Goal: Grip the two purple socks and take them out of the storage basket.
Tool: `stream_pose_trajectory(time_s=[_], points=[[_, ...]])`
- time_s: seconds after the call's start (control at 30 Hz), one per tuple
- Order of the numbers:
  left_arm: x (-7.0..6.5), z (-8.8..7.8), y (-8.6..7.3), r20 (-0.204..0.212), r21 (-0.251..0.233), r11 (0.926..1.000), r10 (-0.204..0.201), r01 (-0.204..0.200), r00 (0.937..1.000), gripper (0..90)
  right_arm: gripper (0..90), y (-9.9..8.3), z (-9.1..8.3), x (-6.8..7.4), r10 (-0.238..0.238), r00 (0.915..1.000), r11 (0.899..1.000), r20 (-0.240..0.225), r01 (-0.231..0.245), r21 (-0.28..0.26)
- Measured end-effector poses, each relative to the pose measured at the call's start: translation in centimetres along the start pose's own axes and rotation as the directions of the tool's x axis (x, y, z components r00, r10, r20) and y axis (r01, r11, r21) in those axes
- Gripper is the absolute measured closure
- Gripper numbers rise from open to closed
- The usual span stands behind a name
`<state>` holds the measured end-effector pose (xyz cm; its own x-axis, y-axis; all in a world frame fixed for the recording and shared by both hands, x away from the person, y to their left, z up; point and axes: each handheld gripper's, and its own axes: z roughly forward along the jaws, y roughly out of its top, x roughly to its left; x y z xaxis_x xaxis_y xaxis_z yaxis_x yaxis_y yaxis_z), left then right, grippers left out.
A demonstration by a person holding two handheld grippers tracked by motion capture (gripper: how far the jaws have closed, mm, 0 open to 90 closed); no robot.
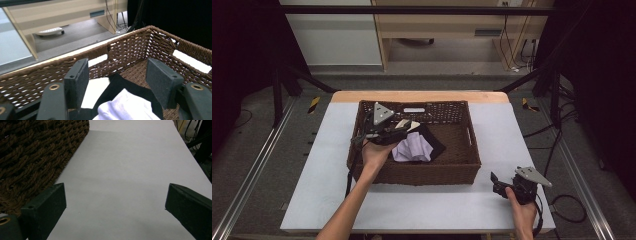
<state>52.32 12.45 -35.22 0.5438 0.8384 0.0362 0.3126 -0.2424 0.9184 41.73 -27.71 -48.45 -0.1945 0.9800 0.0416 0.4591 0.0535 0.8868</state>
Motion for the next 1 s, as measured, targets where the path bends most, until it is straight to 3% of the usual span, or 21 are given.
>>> stream_pose_trajectory(time_s=[0.23,0.43,0.5,0.53,0.63,0.77,0.83,0.9,1.0], points=[[-0.6,2.1,-0.3,0.002,0.047,0.9987,0.020,-0.020,0.9998,37.5,3.9,0.0,0.0,0.0,0.000,1.0000,1.000,-0.002,0.000,0.000],[-0.9,3.8,-1.2,0.021,0.117,0.9931,0.006,-0.009,0.9998,38.1,3.9,0.0,0.0,0.0,0.003,1.0000,1.000,-0.004,-0.003,0.000],[-1.0,4.1,-1.4,0.018,0.140,0.9900,0.020,-0.022,0.9996,37.0,3.9,0.0,0.0,0.0,0.003,1.0000,1.000,-0.004,-0.003,0.000],[-1.3,4.2,-1.6,0.003,0.159,0.9860,0.051,-0.051,0.9987,36.7,3.9,0.0,0.0,0.0,0.005,1.0000,1.000,-0.002,-0.005,0.001],[-1.6,4.4,-1.9,0.002,0.180,0.9803,0.082,-0.081,0.9966,37.6,3.9,0.0,0.0,0.0,0.001,1.0000,1.000,-0.001,-0.001,0.001],[-1.8,4.9,-2.2,0.003,0.237,0.9625,0.135,-0.132,0.9909,36.9,3.9,0.0,0.0,0.0,-0.006,1.0000,1.000,0.000,0.006,0.000],[-2.1,5.1,-2.5,0.005,0.276,0.9478,0.165,-0.159,0.9864,36.8,3.9,0.0,0.0,0.1,-0.010,0.9999,1.000,0.002,0.010,0.000],[-2.2,5.4,-2.6,0.020,0.297,0.9393,0.173,-0.171,0.9846,37.9,3.9,0.0,0.0,0.2,-0.012,0.9999,1.000,0.002,0.012,0.004],[-2.1,5.6,-2.8,0.029,0.314,0.9352,0.163,-0.164,0.9861,38.4,3.9,0.0,0.0,0.2,-0.014,0.9999,1.000,0.003,0.014,0.004]])
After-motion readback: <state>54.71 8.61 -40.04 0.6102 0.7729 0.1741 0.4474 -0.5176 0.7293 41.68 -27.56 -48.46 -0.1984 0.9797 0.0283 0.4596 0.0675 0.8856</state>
